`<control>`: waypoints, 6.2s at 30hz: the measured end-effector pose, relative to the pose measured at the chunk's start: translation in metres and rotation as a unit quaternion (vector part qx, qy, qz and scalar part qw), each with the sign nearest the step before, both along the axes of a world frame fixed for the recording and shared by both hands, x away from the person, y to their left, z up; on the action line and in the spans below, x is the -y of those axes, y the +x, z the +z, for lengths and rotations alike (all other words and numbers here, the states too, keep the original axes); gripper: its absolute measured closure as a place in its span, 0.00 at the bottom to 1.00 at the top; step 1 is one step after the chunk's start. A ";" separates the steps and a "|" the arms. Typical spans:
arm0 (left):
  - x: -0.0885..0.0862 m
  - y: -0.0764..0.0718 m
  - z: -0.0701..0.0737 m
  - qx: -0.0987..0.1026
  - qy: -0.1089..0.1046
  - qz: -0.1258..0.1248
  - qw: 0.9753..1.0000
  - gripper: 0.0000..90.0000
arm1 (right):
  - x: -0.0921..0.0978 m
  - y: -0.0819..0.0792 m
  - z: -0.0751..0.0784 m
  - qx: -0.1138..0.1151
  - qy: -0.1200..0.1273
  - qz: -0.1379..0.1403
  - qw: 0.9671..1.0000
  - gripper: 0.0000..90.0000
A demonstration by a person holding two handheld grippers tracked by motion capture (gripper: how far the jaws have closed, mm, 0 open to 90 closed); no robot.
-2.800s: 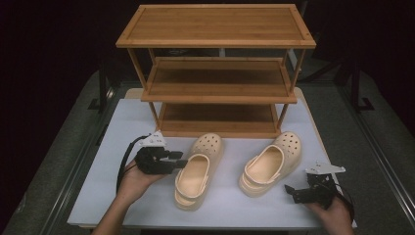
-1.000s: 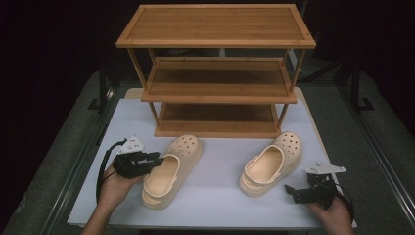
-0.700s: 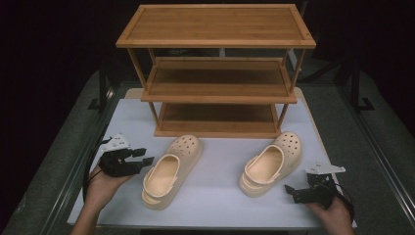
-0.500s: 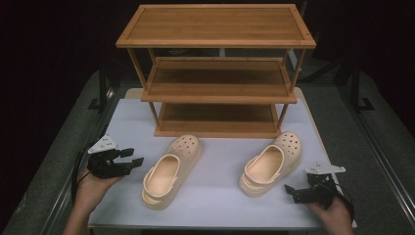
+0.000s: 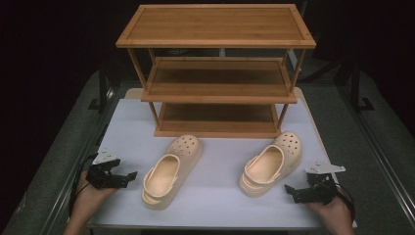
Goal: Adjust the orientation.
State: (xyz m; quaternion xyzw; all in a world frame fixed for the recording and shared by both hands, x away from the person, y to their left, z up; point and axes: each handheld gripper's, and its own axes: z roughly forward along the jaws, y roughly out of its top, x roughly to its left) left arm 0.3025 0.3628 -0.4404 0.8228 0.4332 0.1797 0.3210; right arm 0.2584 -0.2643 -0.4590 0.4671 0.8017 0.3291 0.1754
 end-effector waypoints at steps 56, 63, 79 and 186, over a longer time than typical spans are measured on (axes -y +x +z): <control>-0.003 0.003 -0.010 -0.001 -0.005 0.006 1.000 0.00 | 0.043 0.132 0.040 -0.004 0.039 -0.037 0.999 1.00; -0.003 0.003 -0.010 -0.001 -0.005 0.006 1.000 0.00 | 0.037 0.130 0.038 -0.007 0.045 -0.035 0.998 1.00; -0.003 0.003 -0.010 0.000 -0.005 0.006 1.000 0.00 | -0.010 0.119 0.037 -0.003 0.047 0.006 0.999 1.00; -0.003 0.003 -0.010 -0.001 -0.005 0.006 1.000 0.00 | -0.098 0.093 0.021 -0.022 0.072 0.135 0.988 1.00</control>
